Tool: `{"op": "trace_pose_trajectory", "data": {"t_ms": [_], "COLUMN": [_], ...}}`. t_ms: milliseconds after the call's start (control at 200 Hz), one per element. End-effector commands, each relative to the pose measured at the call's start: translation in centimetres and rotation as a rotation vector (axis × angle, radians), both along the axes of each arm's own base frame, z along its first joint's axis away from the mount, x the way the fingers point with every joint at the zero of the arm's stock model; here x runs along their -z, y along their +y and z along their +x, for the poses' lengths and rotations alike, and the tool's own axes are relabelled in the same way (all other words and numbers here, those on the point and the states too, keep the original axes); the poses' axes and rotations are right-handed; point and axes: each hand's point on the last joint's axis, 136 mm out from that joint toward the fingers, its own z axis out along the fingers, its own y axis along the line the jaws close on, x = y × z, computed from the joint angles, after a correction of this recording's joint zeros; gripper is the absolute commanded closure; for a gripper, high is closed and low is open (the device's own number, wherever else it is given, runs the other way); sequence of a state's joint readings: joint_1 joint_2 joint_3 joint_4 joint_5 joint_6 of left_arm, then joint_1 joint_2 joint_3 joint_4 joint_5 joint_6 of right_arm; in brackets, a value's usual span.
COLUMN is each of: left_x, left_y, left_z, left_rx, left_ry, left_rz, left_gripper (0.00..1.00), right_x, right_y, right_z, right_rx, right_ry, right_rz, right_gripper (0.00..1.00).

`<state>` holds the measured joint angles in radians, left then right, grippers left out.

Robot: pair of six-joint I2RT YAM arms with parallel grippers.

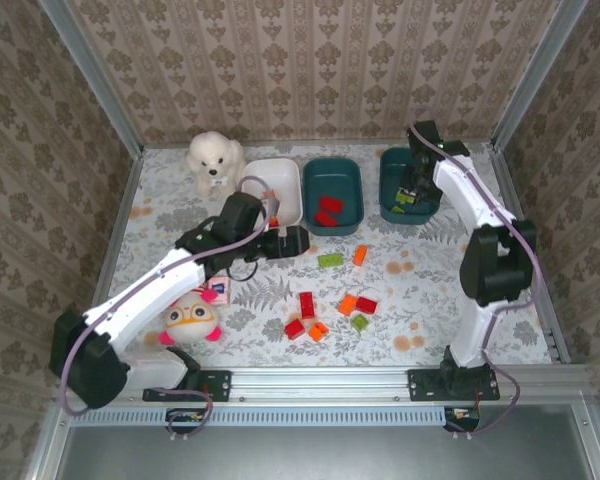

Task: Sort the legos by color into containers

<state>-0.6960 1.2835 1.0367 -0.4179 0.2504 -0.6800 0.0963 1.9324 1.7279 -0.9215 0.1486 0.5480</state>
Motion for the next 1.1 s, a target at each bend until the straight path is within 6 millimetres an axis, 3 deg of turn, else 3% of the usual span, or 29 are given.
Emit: {"op": "trace_pose_trajectory", "data": {"t_ms": [0,170,340,510,665,860,980,1095], "left_x": [-2.0,-1.9,-1.6,-0.7,0.4,1.9,3.3,4.8], "left_y": [-2.1,-3.2,-3.5,-3.6,-4.2,-6.9,-9.2,-11.0], "left_z": [1.3,2.2,2.3,1.6,0.2,-2.3,-4.5,-6.0], "left_rx": [0.048,0.057,0.069,0.095,0.163,0.303,0.426,0.498], "left_ry": [-0.073,-0.074,-0.068,-0.054,-0.048,-0.047,-0.054,-0.027], "left_rz": [-0.023,0.0,0.022,0.055,0.12,0.225,0.298,0.334], "left_gripper": [0.0,0.0,0.0,0.01,0.01,0.04,0.06,0.08], "right_x": [2.6,5.9,8.5,8.3,4.7,-3.6,-8.5,-10.8], "right_y": [-0.4,-1.8,-1.7,-1.6,-1.2,0.0,1.6,3.3], "right_z": [0.9,2.0,2.4,3.0,3.6,2.5,-1.4,-7.4], "right_rx": [-0.046,-0.005,-0.006,-0.023,-0.036,-0.074,-0.117,-0.176], "right_ry": [0.102,0.174,0.217,0.217,0.134,-0.042,-0.2,-0.278], "right_rz": [0.016,0.031,0.071,0.082,0.085,0.085,0.136,0.16], "right_gripper": [0.8,0.79,0.74,0.53,0.4,0.37,0.37,0.36]}}
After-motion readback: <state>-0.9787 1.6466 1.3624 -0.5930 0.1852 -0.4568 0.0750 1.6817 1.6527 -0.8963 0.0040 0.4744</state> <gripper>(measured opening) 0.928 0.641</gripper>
